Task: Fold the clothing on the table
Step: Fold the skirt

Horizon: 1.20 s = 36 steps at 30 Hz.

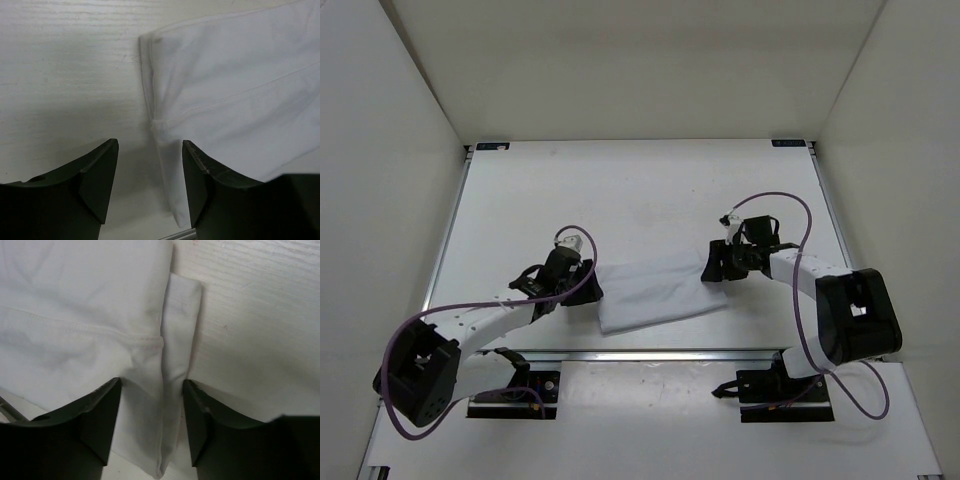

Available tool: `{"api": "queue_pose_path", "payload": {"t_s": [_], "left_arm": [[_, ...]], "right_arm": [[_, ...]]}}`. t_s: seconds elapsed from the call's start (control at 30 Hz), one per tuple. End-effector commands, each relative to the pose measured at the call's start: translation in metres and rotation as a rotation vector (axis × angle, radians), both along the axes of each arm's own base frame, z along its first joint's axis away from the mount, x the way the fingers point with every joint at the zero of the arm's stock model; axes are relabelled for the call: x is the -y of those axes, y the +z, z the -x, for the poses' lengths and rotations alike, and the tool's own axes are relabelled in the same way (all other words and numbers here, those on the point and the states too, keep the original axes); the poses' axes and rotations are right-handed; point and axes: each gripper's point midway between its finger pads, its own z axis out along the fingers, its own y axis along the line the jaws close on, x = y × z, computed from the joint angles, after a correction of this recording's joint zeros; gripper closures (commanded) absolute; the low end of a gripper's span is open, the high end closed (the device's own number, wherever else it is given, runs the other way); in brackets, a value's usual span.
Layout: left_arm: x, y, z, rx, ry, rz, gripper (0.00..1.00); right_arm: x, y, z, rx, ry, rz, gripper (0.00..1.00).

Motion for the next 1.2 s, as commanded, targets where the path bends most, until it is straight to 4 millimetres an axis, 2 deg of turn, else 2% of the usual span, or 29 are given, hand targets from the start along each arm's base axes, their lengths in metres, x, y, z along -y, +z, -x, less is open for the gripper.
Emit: {"api": "queue_pose_path", "payload": {"t_s": [0.0,0.07,0.17,0.27,0.3,0.33,0.37,0.4,0.47,0.57,0.63,0.67,0.7,0.73,0.77,0.83,0.87,0.93,1.0,1.07,1.1,1.13,1.17], "left_arm": [[0.004,-0.006,0.0,-0.013,0.016,0.027,0.36],[0.005,-0.012,0.004,-0.031,0.004,0.019,0.39],[0.003,-0.022,0.006,-0.065,0.013,0.0,0.51],[0.005,-0.029,0.008,-0.085,-0.002,-0.004,0.78],[0.006,-0.029,0.006,-0.084,-0.006,-0.006,0.82],[0.006,-0.03,0.005,-0.088,-0.007,-0.01,0.91],[0.008,-0.03,0.004,-0.085,-0.015,-0.01,0.95],[0.01,-0.032,0.004,-0.089,-0.028,-0.02,1.0],[0.013,-0.034,0.002,-0.089,-0.04,-0.026,1.0],[0.021,-0.035,-0.005,-0.097,-0.062,-0.03,1.0],[0.029,-0.034,-0.014,-0.093,-0.087,-0.04,1.0],[0.033,-0.036,-0.015,-0.1,-0.095,-0.041,1.0],[0.036,-0.034,-0.019,-0.093,-0.112,-0.046,1.0],[0.043,-0.031,-0.026,-0.087,-0.11,-0.035,1.0],[0.045,-0.034,-0.027,-0.094,-0.119,-0.046,1.0],[0.055,-0.03,-0.037,-0.09,-0.133,-0.038,1.0],[0.059,-0.032,-0.039,-0.094,-0.139,-0.035,1.0],[0.066,-0.033,-0.048,-0.095,-0.149,-0.025,1.0],[0.076,-0.037,-0.053,-0.1,-0.165,0.021,1.0],[0.088,-0.032,-0.063,-0.09,-0.172,0.082,1.0],[0.088,-0.037,-0.065,-0.104,-0.169,0.083,1.0],[0.094,-0.034,-0.067,-0.097,-0.185,0.092,1.0],[0.098,-0.035,-0.072,-0.1,-0.184,0.095,1.0]], "right_arm": [[0.003,-0.02,0.015,-0.082,-0.011,0.023,0.52],[0.003,-0.023,0.015,-0.094,-0.01,0.036,0.59],[0.001,-0.025,0.014,-0.101,-0.004,0.053,0.72],[0.001,-0.028,0.012,-0.122,-0.012,0.05,0.84],[0.001,-0.028,0.012,-0.121,-0.004,0.052,0.9],[-0.002,-0.027,0.011,-0.119,0.002,0.05,0.92],[-0.002,-0.027,0.01,-0.122,0.001,0.052,0.98],[-0.003,-0.021,0.004,-0.097,0.012,0.053,1.0],[-0.005,-0.013,-0.004,-0.061,0.031,0.069,0.99],[-0.011,0.011,-0.026,0.01,0.059,0.076,1.0],[-0.014,0.037,-0.045,0.055,0.058,0.075,1.0],[-0.017,0.044,-0.047,0.058,0.076,0.077,1.0],[-0.02,0.062,-0.061,0.115,0.074,0.08,1.0],[-0.025,0.079,-0.068,0.143,0.085,0.072,1.0],[-0.027,0.086,-0.07,0.146,0.085,0.075,1.0],[-0.045,0.116,-0.081,0.222,0.146,0.071,1.0],[-0.049,0.116,-0.08,0.213,0.154,0.079,1.0],[-0.066,0.137,-0.085,0.249,0.182,0.055,1.0],[-0.083,0.138,-0.079,0.245,0.224,0.03,1.0],[-0.101,0.137,-0.068,0.219,0.244,-0.012,1.0],[-0.111,0.135,-0.065,0.224,0.267,-0.022,1.0],[-0.12,0.124,-0.054,0.188,0.295,-0.028,1.0],[-0.122,0.116,-0.05,0.169,0.297,-0.032,1.0]]}}
